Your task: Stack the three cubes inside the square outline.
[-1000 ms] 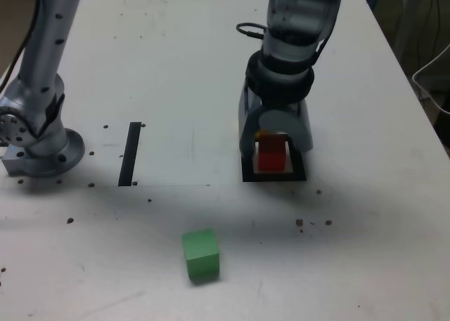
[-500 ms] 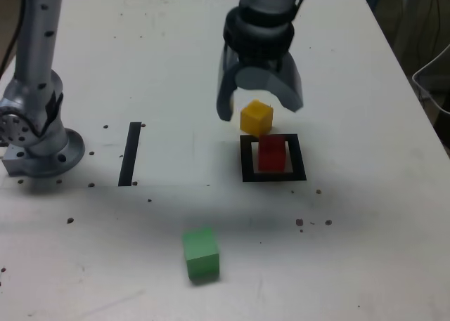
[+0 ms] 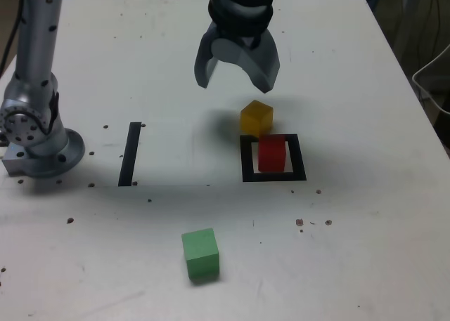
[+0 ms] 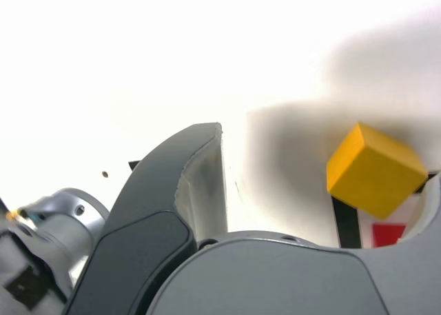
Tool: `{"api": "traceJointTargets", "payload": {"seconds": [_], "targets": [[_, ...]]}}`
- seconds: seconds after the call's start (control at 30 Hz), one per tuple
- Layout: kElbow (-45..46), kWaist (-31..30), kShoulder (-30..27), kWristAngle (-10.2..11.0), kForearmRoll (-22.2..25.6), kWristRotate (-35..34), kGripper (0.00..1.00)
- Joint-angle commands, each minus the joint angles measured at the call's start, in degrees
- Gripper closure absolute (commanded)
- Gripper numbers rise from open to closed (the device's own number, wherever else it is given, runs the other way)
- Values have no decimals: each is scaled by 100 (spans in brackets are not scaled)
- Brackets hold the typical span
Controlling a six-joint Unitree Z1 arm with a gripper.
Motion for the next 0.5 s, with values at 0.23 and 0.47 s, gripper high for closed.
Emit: {"api": "traceJointTargets", "payload": {"seconds": [0.23,0.47], "targets": [[119,-54,254,-294,-285,1103,1],[7,-96,449,-468,-531,1225,1]]}}
